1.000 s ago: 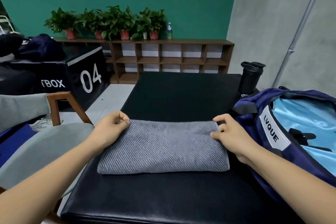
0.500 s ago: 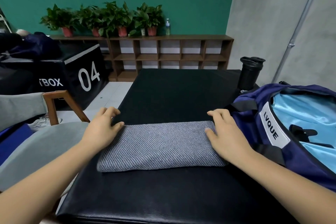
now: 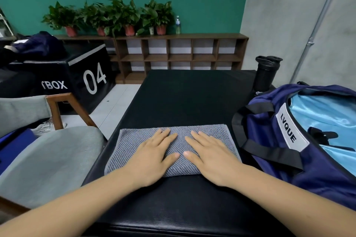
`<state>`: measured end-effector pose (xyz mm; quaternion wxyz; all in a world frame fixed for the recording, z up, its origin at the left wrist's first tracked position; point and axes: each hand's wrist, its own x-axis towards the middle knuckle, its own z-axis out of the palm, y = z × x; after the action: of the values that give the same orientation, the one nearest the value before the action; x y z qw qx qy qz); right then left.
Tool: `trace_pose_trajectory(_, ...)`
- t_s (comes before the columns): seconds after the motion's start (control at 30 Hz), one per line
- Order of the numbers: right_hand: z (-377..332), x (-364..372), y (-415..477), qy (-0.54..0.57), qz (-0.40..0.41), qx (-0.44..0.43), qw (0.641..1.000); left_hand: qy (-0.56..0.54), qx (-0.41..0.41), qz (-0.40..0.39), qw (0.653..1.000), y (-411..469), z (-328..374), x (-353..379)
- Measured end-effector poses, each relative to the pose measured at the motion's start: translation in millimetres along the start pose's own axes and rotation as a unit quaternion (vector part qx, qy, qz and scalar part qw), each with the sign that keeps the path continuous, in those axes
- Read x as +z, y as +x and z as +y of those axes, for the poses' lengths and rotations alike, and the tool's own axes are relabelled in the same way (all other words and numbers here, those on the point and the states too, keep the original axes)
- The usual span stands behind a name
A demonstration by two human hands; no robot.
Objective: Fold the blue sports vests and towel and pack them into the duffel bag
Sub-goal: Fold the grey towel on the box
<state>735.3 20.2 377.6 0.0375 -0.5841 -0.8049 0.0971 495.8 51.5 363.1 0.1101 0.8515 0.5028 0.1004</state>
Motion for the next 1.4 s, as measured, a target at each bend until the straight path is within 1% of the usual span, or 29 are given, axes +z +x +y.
trace_pose_trajectory(0.1, 8.2, 3.9, -5.1, -0.017, -0.028, 0.013, 0.999, 0.028, -0.014, -0.048, 0.998, -1.4, -12.2, 3.8)
trace_pose_trajectory(0.23, 18.4, -0.3, -12.1, -0.02, -0.047, 0.025, 0.998, 0.042, -0.042, -0.067, 0.996, -14.1, -35.7, -8.2)
trace_pose_trajectory(0.37, 26.3, -3.4, -18.2, -0.029, -0.057, 0.035, 0.997, 0.039, -0.091, -0.076, 0.992, -27.5, -66.7, -22.0)
trace_pose_trajectory(0.47, 29.4, -4.4, -22.9, -0.047, -0.059, 0.046, 0.996, -0.003, -0.146, -0.045, 0.988, -36.4, -87.2, -36.5)
trace_pose_trajectory(0.63, 29.6, -6.0, -27.2, -0.052, -0.058, 0.055, 0.995, -0.045, -0.245, 0.049, 0.967, -40.3, -112.7, -51.8)
trace_pose_trajectory(0.7, 28.0, -7.3, -27.1, -0.051, -0.059, 0.057, 0.995, -0.066, -0.267, 0.059, 0.959, -40.3, -111.5, -54.2)
trace_pose_trajectory(0.9, 26.1, -6.1, -25.8, -0.049, -0.052, 0.06, 0.996, -0.102, -0.29, 0.025, 0.951, -38.7, -94.2, -58.6)
trace_pose_trajectory(1.07, 25.9, -7.5, -26.9, -0.044, -0.047, 0.057, 0.996, -0.171, -0.324, 0.002, 0.93, -31.2, -87.3, -60.8)
trace_pose_trajectory(1.17, 25.0, -11.4, -29.0, -0.026, -0.036, 0.052, 0.998, -0.224, -0.335, 0.023, 0.915, -28.8, -83.0, -64.6)
trace_pose_trajectory(1.23, 23.9, -16.7, -32.3, -0.005, -0.019, 0.049, 0.999, -0.256, -0.343, 0.054, 0.902, -28.2, -85.8, -70.3)
trace_pose_trajectory(1.33, 23.3, -23.7, -38.8, 0.009, -0.003, 0.044, 0.999, -0.252, -0.361, 0.099, 0.892, -29.0, -97.4, -82.2)
trace_pose_trajectory(1.4, 24.1, -24.6, -43.3, 0.006, 0.006, 0.037, 0.999, -0.255, -0.371, 0.111, 0.886, -29.3, -102.5, -89.8)
